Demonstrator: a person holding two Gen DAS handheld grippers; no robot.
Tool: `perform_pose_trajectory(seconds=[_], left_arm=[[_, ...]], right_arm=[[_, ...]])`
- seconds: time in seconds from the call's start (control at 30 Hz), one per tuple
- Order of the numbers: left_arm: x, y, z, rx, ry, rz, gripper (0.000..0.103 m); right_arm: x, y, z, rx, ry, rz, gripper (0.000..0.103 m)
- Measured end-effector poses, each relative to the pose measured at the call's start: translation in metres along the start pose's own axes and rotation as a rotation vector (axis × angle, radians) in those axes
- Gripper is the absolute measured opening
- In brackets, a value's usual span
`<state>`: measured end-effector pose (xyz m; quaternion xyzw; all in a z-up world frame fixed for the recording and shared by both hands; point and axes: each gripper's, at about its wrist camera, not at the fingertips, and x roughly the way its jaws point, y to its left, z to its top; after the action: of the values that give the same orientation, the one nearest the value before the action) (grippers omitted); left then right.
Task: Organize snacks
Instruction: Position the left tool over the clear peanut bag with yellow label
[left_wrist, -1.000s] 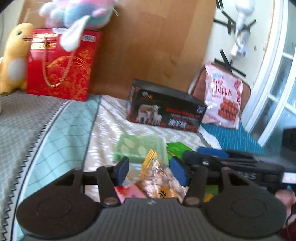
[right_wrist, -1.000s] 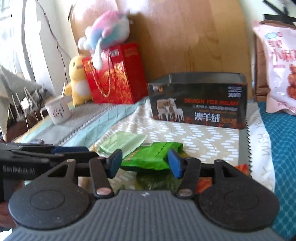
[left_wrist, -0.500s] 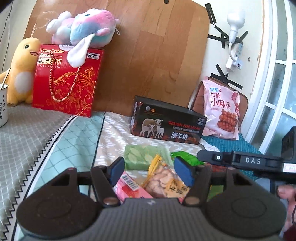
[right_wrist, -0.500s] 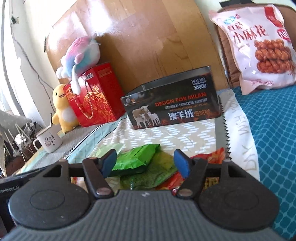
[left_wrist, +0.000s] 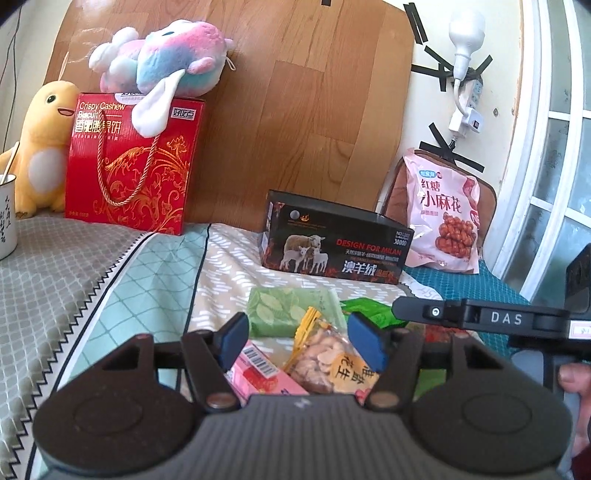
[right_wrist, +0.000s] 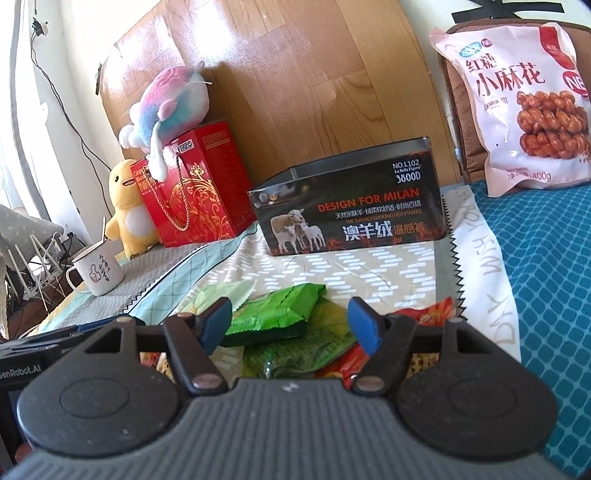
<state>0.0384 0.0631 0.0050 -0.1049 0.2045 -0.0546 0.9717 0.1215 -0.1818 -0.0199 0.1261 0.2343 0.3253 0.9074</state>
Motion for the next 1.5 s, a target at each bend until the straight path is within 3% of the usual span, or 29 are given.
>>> perform_pose_trajectory(seconds=[1.5], left_arm=[[0.0029, -0.0019, 0.0001, 0.026, 0.019, 0.004, 0.061]], right_arm=[[-0.0026, 0.001, 0.0018, -0.013, -0.018, 0.008, 0.074]])
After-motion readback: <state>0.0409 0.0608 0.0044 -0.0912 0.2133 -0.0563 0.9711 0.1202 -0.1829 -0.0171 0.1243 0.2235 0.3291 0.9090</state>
